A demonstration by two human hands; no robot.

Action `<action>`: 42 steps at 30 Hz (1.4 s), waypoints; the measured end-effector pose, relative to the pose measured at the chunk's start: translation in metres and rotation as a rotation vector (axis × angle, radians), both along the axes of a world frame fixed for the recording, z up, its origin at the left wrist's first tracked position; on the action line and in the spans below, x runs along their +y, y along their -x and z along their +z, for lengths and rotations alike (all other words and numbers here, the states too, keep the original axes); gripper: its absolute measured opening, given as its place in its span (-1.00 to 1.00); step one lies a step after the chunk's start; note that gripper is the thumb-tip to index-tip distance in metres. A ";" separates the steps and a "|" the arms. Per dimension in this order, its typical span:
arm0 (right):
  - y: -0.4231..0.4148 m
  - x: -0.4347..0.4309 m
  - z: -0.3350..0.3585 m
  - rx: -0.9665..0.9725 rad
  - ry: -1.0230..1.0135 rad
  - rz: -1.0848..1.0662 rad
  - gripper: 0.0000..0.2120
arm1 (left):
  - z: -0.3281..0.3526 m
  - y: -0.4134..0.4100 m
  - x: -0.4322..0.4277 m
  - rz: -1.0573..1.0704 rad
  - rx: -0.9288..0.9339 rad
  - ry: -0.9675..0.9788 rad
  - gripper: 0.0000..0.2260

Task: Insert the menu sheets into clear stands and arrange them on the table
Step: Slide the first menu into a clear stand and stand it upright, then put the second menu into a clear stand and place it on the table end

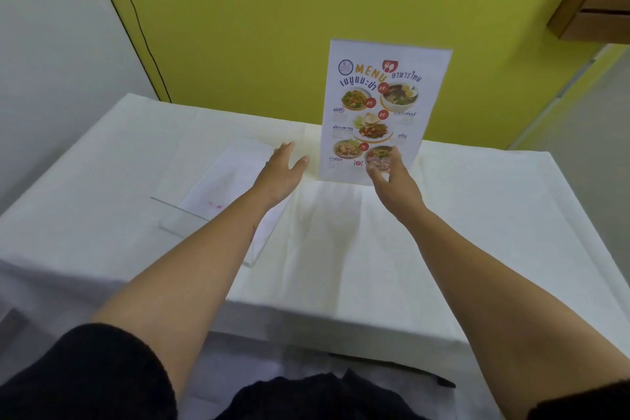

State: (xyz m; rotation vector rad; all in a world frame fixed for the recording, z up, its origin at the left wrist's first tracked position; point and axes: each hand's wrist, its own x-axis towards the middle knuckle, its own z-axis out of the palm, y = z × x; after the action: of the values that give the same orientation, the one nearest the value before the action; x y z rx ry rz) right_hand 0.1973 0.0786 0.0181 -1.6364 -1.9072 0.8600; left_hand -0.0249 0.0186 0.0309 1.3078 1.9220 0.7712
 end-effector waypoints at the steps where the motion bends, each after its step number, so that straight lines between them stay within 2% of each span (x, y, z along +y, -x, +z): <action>1: 0.005 -0.005 -0.002 -0.014 0.012 0.024 -0.30 | -0.004 0.007 -0.006 0.006 0.062 0.031 -0.43; 5: 0.029 -0.023 -0.010 -0.092 0.060 0.160 -0.29 | -0.017 0.031 -0.035 -0.031 0.357 0.169 -0.43; 11: 0.059 -0.044 -0.021 -0.202 0.162 0.304 -0.29 | -0.040 0.049 -0.069 -0.106 0.543 0.353 -0.39; 15: 0.064 -0.045 -0.023 -0.231 0.207 0.334 -0.29 | -0.041 0.038 -0.070 -0.191 0.670 0.381 -0.39; 21: 0.086 -0.059 -0.026 -0.318 0.262 0.397 -0.28 | -0.048 0.048 -0.095 -0.132 0.688 0.432 -0.41; 29: 0.091 -0.056 -0.021 -0.272 0.284 0.367 -0.28 | -0.045 0.040 -0.103 -0.121 0.728 0.388 -0.42; 36: 0.114 -0.055 -0.010 -0.130 0.249 0.318 -0.26 | -0.046 0.041 -0.120 -0.095 0.707 0.344 -0.41; 42: 0.134 -0.046 0.004 0.167 0.198 0.168 -0.32 | -0.051 0.044 -0.138 -0.087 0.680 0.312 -0.39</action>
State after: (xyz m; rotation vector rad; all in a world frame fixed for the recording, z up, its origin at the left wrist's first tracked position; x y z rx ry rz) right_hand 0.0635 0.0327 0.0218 -1.4736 -1.9118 1.2488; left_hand -0.0689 -0.1194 -0.0200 1.5574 2.3515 -0.0525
